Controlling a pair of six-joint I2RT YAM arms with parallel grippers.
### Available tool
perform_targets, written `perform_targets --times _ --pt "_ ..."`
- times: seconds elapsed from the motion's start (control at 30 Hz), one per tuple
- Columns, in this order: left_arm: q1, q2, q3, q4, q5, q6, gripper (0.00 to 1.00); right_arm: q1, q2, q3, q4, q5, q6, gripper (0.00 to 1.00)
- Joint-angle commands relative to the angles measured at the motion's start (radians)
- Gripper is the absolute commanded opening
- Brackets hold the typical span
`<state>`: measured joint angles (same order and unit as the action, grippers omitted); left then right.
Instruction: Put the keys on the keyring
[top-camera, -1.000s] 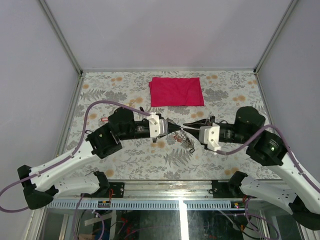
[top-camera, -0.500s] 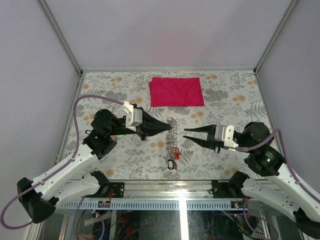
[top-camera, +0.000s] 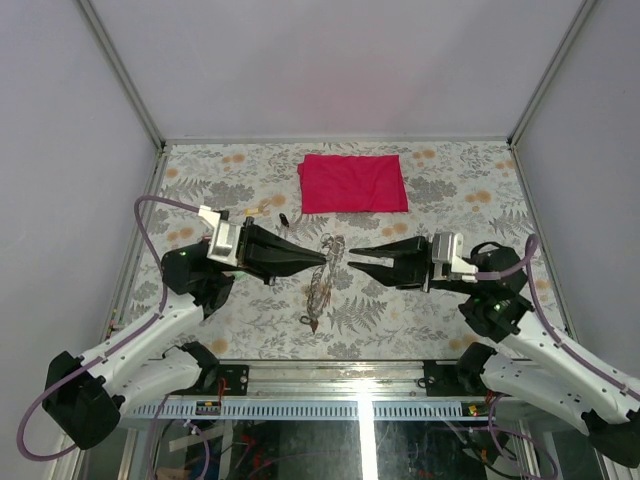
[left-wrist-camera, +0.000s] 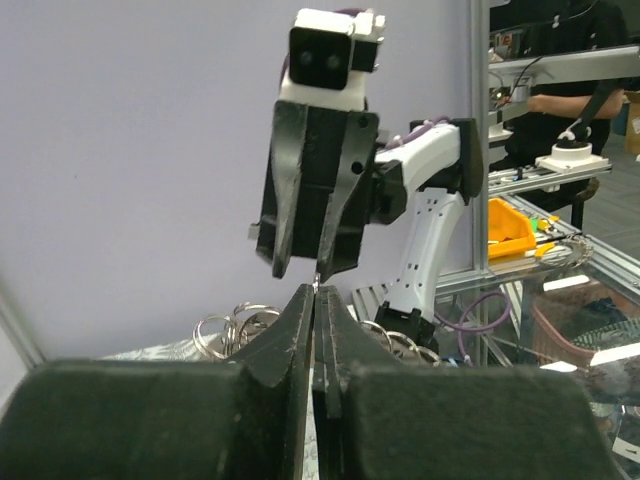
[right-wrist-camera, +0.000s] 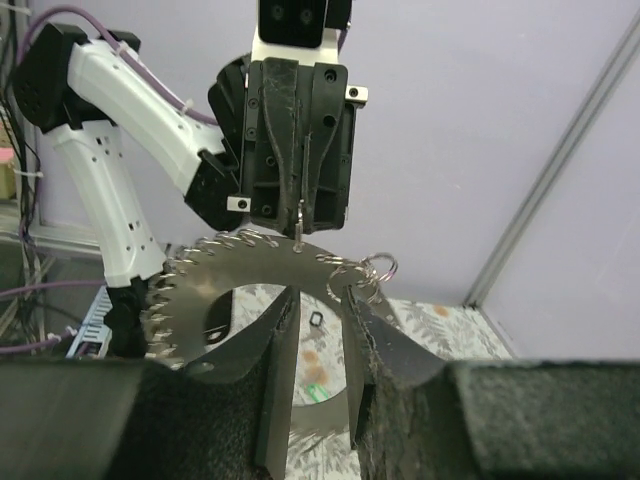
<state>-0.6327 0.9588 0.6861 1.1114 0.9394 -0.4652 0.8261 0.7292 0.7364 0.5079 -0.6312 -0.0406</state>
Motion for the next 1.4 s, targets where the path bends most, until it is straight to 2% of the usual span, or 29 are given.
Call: perform_targets --times 0.0,0.43,0.97,1.37 --pt "0.007 0.004 -0.016 0.258 -0.04 -0.115 0.0 0.007 0.058 -0.006 0.275 -0.052 0.109 0.29" --pt "0.007 0.009 -0.01 0.241 -0.065 -0.096 0.0 0.015 0.169 -0.013 0.462 -0.095 0.205 0.33" --pt "0.007 0.013 0.003 0.199 -0.059 -0.073 0.0 0.074 0.208 -0.01 0.488 -0.073 0.194 0.31" --pt "0.005 0.013 0.012 0.179 -0.031 -0.066 0.0 0.092 0.243 0.006 0.506 -0.071 0.194 0.24"
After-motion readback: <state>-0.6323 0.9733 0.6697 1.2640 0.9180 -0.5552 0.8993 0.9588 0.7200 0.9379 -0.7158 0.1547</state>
